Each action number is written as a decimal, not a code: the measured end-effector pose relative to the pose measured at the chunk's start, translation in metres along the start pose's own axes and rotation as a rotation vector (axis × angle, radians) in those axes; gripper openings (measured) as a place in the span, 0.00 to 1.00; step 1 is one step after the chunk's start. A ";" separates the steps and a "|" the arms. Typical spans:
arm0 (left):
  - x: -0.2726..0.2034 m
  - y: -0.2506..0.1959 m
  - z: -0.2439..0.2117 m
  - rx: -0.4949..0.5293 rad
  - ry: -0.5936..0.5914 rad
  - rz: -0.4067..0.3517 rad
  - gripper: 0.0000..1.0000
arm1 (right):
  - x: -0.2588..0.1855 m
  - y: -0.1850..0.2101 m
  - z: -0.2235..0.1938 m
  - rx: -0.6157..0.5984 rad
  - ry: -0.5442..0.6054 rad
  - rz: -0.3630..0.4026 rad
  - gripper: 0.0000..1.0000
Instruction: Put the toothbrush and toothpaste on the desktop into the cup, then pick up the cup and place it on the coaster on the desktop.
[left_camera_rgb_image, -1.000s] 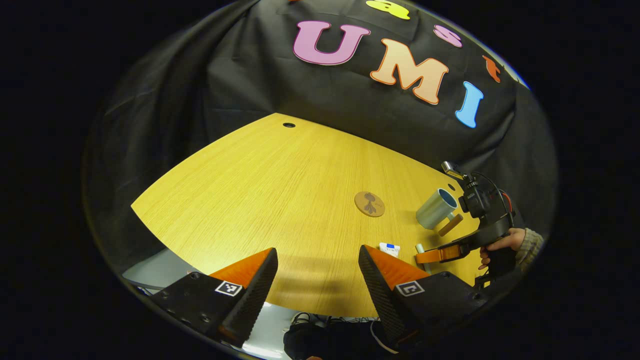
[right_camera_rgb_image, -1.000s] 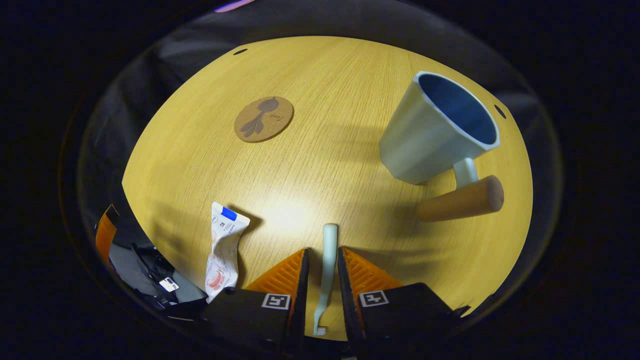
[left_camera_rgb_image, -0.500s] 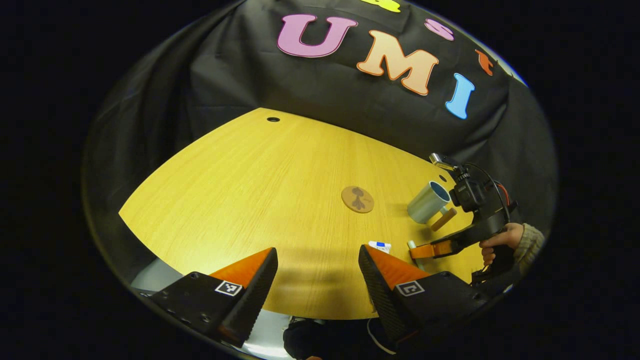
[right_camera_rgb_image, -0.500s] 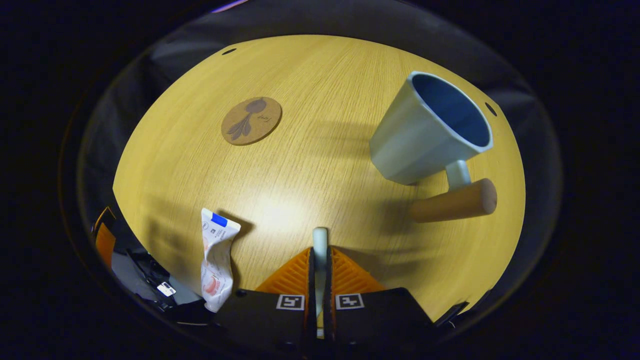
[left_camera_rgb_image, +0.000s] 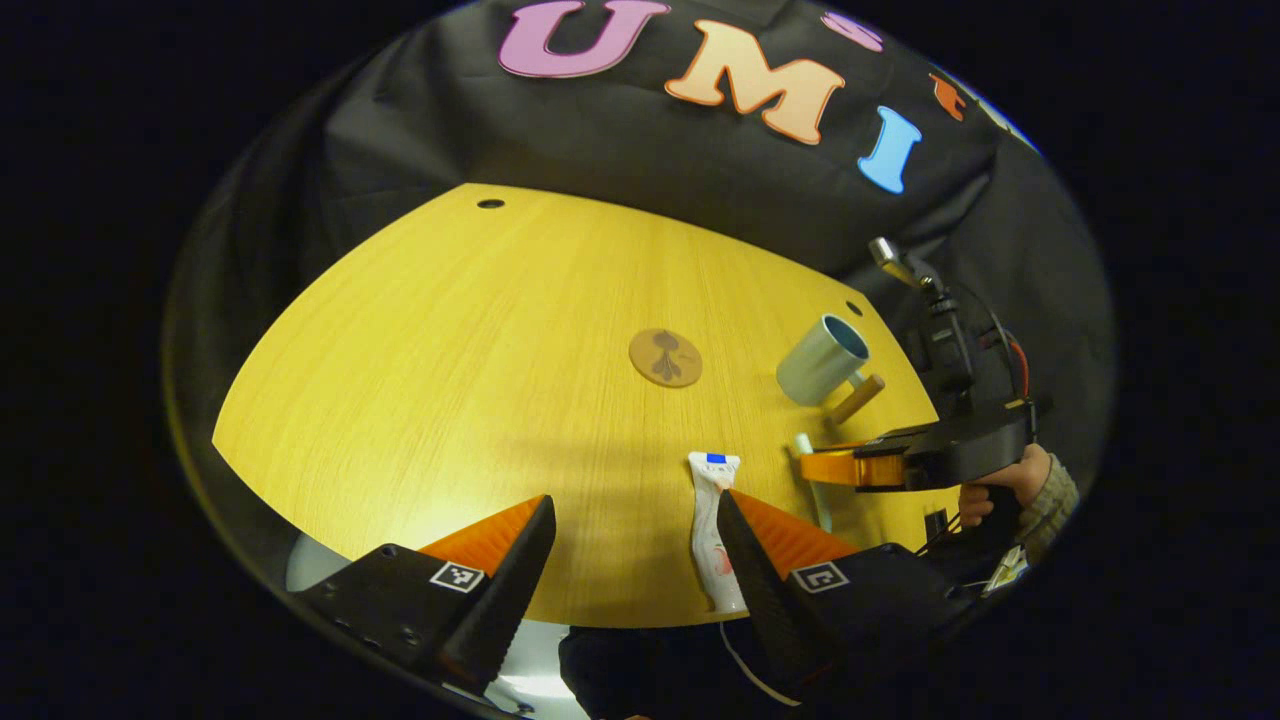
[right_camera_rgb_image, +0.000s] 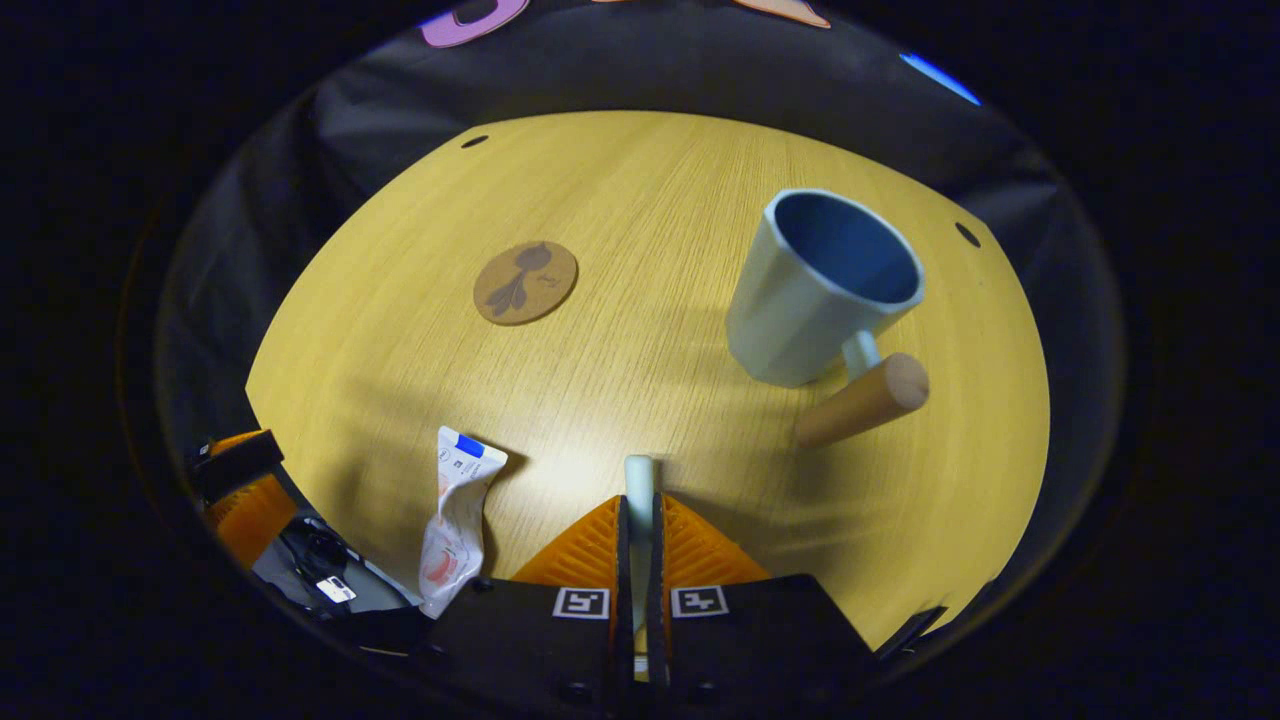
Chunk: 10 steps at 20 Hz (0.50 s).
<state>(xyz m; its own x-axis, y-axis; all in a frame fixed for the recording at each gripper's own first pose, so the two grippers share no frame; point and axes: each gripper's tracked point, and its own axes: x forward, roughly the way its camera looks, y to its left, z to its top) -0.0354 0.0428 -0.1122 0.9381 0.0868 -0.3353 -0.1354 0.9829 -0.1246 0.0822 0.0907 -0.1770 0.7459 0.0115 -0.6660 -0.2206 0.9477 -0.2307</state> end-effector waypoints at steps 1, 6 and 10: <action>0.004 -0.007 -0.002 0.004 0.029 -0.015 0.95 | -0.006 0.000 0.001 0.004 -0.030 0.003 0.08; 0.026 -0.033 -0.013 -0.056 0.180 -0.044 0.94 | -0.034 -0.014 -0.003 0.040 -0.121 -0.019 0.08; 0.042 -0.043 -0.011 -0.049 0.266 -0.021 0.97 | -0.049 -0.032 -0.008 0.131 -0.146 -0.015 0.08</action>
<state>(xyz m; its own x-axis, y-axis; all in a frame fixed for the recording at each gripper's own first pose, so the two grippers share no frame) 0.0067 0.0021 -0.1310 0.8251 0.0146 -0.5648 -0.1382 0.9745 -0.1767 0.0481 0.0571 -0.1429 0.8339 0.0348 -0.5508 -0.1328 0.9813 -0.1390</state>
